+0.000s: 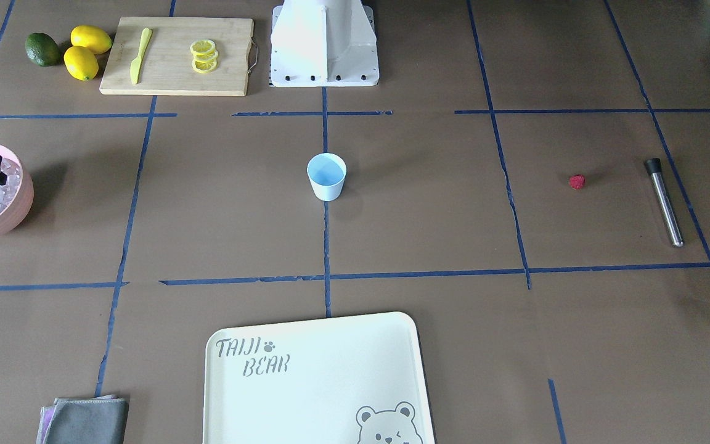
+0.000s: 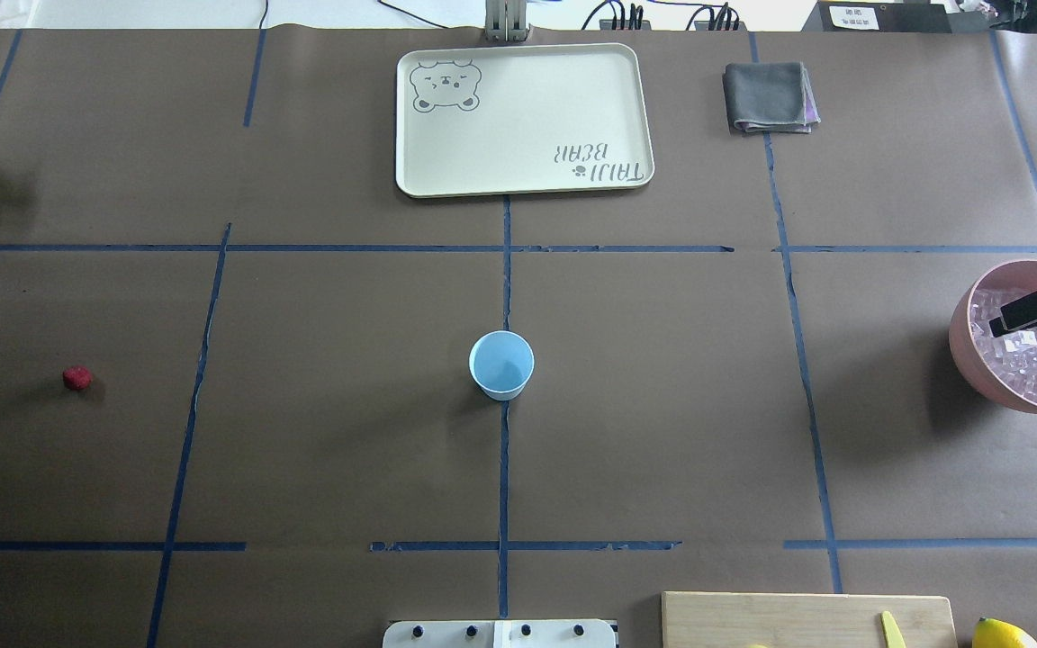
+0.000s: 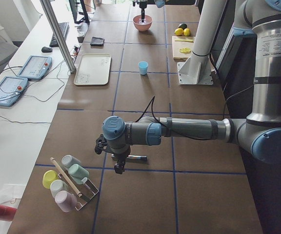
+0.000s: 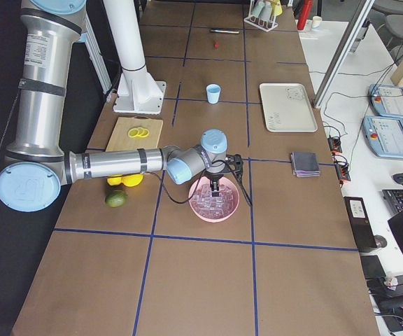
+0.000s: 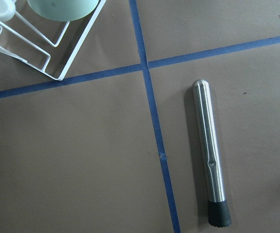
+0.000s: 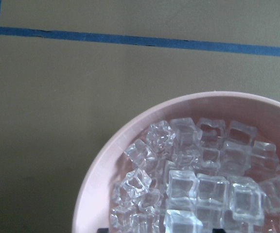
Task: Mash ice and strawberries in cup
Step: 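Lower the right gripper into the pink bowl and grasp an ice cube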
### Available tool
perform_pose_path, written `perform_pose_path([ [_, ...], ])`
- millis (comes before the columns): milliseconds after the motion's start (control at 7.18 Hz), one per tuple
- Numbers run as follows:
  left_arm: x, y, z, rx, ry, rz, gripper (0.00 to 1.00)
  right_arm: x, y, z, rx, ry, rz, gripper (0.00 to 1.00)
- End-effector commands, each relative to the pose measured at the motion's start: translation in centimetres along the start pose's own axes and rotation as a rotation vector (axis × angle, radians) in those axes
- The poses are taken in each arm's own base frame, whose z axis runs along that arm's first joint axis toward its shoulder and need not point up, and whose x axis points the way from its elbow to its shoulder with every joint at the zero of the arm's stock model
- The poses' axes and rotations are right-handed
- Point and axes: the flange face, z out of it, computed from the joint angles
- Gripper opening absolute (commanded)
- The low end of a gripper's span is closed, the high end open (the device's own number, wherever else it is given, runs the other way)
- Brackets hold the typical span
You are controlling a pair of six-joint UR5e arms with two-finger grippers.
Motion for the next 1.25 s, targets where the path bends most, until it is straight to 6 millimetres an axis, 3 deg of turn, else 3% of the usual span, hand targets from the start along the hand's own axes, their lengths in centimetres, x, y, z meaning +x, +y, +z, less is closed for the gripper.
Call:
perform_pose_path([
  [0,-0.01,0.04,0.02,0.000,0.000,0.000,1.00,0.30,0.55,1.59,-0.019,0.034,-0.007,0.75],
  [697,0.01,0.03,0.02,0.000,0.002,0.000,1.00,0.46,0.71,2.10,-0.031,0.036,-0.004,0.61],
  [1114,0.07,0.01,-0.04,0.001,0.003,0.001,1.00,0.40,0.58,2.11,-0.029,0.037,-0.006,0.61],
])
